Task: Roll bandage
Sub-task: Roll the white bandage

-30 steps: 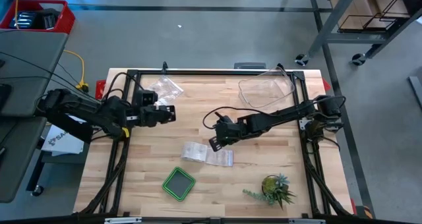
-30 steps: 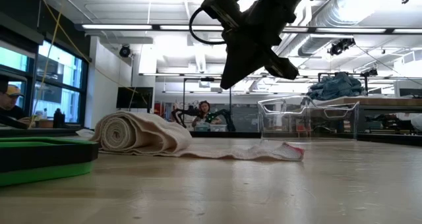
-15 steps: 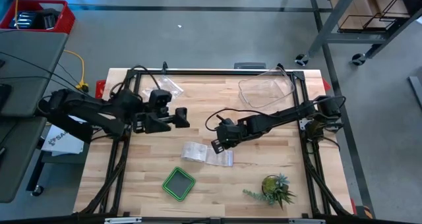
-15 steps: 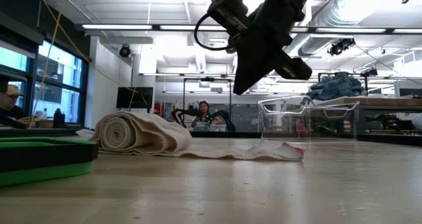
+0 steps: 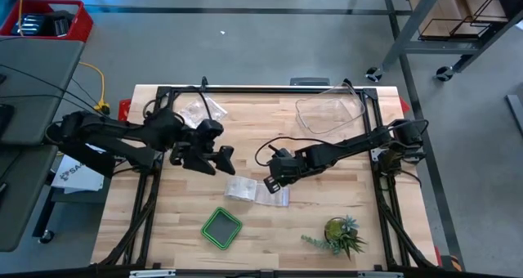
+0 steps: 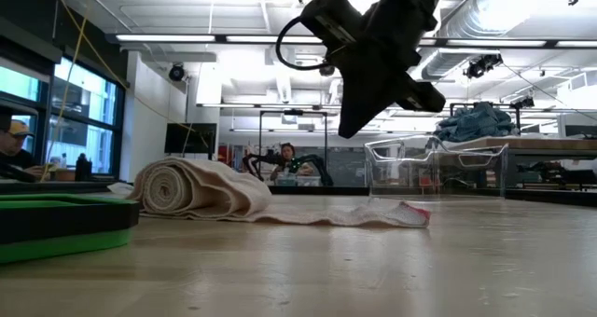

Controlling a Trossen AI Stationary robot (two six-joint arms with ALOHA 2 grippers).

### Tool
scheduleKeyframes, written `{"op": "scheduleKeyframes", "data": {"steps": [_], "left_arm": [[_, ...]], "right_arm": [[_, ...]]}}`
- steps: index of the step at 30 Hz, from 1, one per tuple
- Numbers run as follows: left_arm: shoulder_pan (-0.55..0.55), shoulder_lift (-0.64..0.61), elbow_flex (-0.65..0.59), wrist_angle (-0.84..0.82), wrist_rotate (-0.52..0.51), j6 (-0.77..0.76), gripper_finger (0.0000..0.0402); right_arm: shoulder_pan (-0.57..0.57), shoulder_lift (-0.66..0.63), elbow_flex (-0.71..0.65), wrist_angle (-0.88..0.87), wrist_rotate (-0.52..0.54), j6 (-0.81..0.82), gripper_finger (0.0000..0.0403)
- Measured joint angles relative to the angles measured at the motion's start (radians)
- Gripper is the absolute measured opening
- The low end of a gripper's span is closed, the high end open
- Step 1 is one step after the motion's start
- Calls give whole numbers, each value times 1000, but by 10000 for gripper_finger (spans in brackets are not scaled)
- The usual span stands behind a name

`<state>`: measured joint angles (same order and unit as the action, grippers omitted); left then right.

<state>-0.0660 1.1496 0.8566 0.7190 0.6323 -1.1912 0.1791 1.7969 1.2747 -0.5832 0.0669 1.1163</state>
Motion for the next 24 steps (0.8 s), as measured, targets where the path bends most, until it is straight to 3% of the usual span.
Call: {"op": "scheduleKeyframes", "data": {"steps": [2,5,8,11,16,20,22,24], "left_arm": [[-10,-2,1,-83,-1,22,314],[-29,-3,1,-381,-50,46,314],[-81,-12,-12,-674,-189,153,314],[-165,-50,-85,-821,-357,139,313],[-299,-148,-338,-754,-597,-139,313],[-295,-179,-524,-663,-813,-378,313],[-277,-166,-562,-612,-862,-440,313],[-268,-133,-579,-614,-842,-491,313]], "right_arm": [[0,0,0,-7,-13,-22,0],[0,0,0,-24,-15,-44,0],[0,0,0,-61,-28,-65,0],[11,0,0,-115,-52,-104,0],[64,0,0,-240,-56,-127,0],[109,-15,-20,-274,-35,-80,0],[125,-40,-56,-256,-39,-35,0],[143,-80,-110,-213,-41,28,0]]}}
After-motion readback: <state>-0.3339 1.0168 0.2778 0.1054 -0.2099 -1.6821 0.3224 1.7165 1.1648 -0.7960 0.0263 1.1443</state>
